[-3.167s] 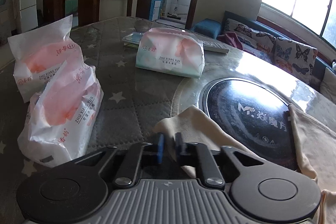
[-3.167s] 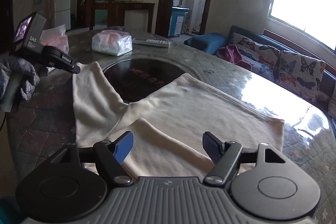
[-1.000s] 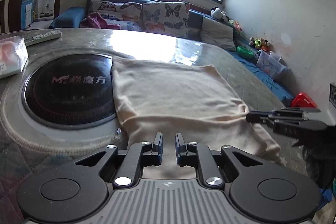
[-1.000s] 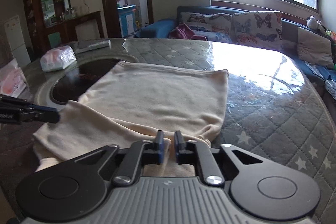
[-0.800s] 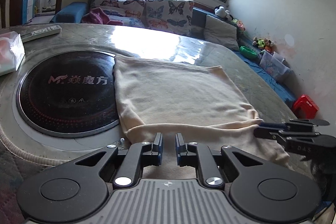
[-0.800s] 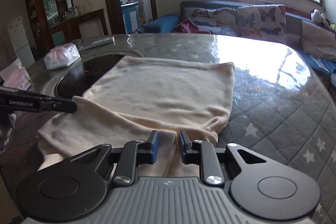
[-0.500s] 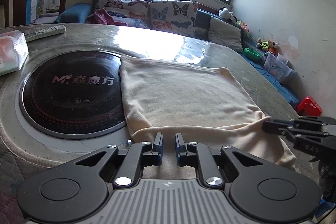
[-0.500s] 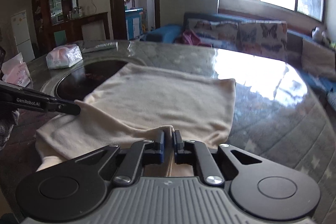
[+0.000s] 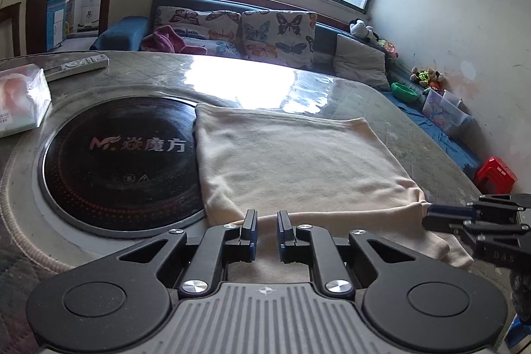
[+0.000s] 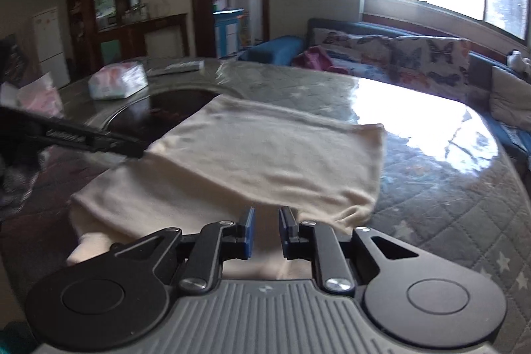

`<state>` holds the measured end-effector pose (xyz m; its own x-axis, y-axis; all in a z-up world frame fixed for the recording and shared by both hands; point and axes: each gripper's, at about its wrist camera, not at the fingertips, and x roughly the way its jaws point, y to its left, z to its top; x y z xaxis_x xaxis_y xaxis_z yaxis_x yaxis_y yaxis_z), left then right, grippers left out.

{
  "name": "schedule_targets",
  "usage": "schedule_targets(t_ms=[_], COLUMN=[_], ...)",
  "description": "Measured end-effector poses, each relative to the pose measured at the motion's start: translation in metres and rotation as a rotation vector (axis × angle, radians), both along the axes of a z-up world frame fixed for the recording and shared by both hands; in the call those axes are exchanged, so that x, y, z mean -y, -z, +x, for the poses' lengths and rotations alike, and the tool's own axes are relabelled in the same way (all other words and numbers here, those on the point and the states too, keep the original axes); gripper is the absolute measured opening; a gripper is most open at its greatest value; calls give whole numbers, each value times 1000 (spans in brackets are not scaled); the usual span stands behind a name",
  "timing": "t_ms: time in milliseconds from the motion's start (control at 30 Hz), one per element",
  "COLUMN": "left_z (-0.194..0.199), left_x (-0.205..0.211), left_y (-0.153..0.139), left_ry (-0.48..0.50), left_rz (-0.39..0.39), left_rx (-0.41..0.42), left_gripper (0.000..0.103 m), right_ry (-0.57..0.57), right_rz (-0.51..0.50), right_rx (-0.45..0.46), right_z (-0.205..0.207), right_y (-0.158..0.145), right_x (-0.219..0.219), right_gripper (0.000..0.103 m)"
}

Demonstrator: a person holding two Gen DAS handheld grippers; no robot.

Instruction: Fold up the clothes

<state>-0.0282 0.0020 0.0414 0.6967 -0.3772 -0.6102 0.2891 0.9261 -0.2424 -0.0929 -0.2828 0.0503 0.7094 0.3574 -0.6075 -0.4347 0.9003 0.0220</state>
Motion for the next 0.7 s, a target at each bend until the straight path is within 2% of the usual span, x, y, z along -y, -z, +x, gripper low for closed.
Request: schedule_targets(t_ms=[133,333,467,567,700], left_z=[5,9,18,21,9], left_x=[1,7,11,6,3], left_y=[7,1,6,10,3], left_ry=[1,11,6,-10,5], left_rz=[5,28,49,60,66], left_rx=[-18,5,-7,-18,2], left_gripper=[14,16,16,16,19], right_ry=[-43,-48,-37,-14,-51], right_rz=[-39,-53,-20,-37,-55], right_rx=[-51,5,21,-23,-12], right_z=[-5,-5,12,27,13], right_y=[12,-2,-4,11,7], right_x=[-2,-2,-5,-4,-2], right_gripper=[20,21,21,21,24])
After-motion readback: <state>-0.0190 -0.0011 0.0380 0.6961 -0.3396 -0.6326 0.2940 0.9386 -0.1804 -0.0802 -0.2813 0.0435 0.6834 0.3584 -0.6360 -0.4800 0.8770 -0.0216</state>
